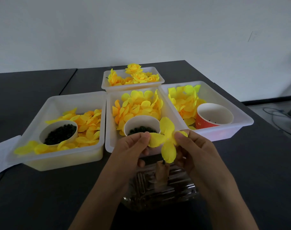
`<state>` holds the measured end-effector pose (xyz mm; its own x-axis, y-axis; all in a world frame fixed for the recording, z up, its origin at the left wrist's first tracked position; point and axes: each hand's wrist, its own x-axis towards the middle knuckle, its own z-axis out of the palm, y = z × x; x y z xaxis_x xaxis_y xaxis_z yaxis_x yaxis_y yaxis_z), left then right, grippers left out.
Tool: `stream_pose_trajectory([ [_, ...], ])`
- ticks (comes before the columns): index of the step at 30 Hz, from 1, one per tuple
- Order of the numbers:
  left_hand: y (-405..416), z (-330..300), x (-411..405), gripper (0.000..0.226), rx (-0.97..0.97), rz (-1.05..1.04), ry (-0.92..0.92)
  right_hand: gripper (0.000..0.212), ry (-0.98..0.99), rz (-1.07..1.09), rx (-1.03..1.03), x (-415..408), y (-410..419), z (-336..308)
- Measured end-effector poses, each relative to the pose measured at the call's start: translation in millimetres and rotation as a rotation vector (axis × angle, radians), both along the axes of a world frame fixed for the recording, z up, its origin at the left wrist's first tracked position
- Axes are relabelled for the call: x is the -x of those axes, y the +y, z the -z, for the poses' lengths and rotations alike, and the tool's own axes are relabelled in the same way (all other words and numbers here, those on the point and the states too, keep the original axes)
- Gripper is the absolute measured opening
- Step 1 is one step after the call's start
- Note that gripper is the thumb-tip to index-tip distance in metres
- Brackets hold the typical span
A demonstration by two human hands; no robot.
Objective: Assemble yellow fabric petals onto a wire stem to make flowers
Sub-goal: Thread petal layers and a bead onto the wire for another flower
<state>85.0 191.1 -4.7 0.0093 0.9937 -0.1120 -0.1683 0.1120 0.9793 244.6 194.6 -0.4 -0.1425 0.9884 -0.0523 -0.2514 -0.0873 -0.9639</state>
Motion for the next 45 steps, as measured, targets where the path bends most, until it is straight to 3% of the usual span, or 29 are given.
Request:
stream_pose_trajectory([
  [3, 0.1, 2.1, 2.0, 0.046, 0.015, 0.001, -0.066, 0.031, 0.017, -0.010, 0.006, 0.7, 1.0, 1.8],
  [8, 1.2, 3.6, 2.4, 0.030, 0.013, 0.012, -0.153, 0.037, 0.082, -0.026, -0.021, 3.0, 1.1, -1.4],
  [18, 7.6, 13.0, 1.3, 0.034, 0.028, 0.020, -0.056, 0.032, 0.103, -0.015, 0.014, 1.6, 5.3, 3.6],
  [23, 10.8, 19.6, 2.0, 0.033, 0.064, 0.028, -0.118, 0.029, 0.108, -0.029, -0.002, 2.0, 8.1, 6.1],
  [29, 9.3, 28.3, 1.0, 0.034, 0.190, 0.060, -0.097, 0.028, -0.015, 0.063, 0.054, -2.9, 5.8, 17.1],
  [31, 7.3, 30.6, 3.5, 0.032, 0.186, 0.041, -0.032, 0.032, -0.145, 0.125, 0.053, -7.3, 5.2, 23.0],
  [36, 2.2, 33.8, 10.9, 0.033, -0.061, -0.042, 0.428, 0.031, -0.433, 0.190, -0.027, -11.1, 6.2, 31.2],
  [45, -1.4, 42.2, 7.3, 0.036, -0.130, -0.066, 0.730, 0.040, -0.670, 0.196, 0.002, -6.2, 6.7, 38.9],
])
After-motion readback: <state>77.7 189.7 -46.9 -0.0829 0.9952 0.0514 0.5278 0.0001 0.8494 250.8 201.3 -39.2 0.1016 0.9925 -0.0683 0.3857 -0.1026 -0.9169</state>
